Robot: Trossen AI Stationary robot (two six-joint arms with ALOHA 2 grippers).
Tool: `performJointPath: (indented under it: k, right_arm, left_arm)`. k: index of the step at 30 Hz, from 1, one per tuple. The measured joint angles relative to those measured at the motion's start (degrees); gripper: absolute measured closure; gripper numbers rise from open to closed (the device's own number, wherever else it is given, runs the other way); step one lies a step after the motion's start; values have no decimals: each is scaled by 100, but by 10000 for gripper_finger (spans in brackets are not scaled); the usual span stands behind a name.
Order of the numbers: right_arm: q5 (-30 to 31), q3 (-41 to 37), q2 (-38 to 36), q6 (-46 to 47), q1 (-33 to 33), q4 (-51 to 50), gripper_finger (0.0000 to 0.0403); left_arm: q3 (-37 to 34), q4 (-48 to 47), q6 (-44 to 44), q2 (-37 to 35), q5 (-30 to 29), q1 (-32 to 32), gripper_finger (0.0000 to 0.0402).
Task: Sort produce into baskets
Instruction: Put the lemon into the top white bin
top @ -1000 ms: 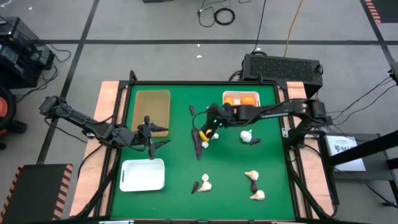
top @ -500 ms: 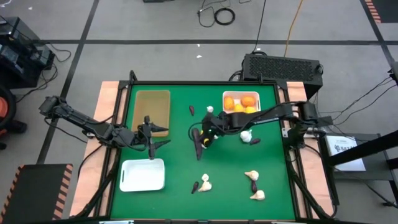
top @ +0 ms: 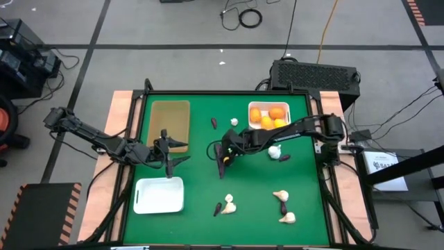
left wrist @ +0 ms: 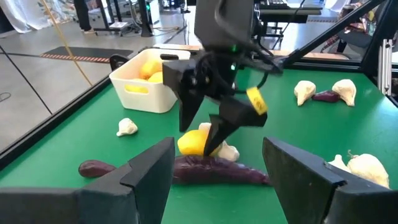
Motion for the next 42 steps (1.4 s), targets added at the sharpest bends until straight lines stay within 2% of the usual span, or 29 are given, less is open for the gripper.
performJointPath:
  k: [9,19,22,32,38,42]
  right_arm:
    - [6,0,129,3,0,-19,65]
    - [-38,0,103,-85,-1,-34,163]
    - [-130,0,21,-136,-2,-65,181]
    - [-9,6,-1089,-563,-319,-584,163]
    - [784,7,-1787,-773,-810,-1286,162]
    - [975,9,-1978,-803,-1184,-1822,161]
  left_arm:
    - [0,-105,0,0,0,0,150]
    - [0,-101,-7,0,0,0,150]
    - [0,-79,-7,0,0,2,150]
    - [0,-83,-9,-2,0,0,150]
    - [0,-89,-9,-2,0,2,150]
    - [0,-92,-11,-2,0,2,150]
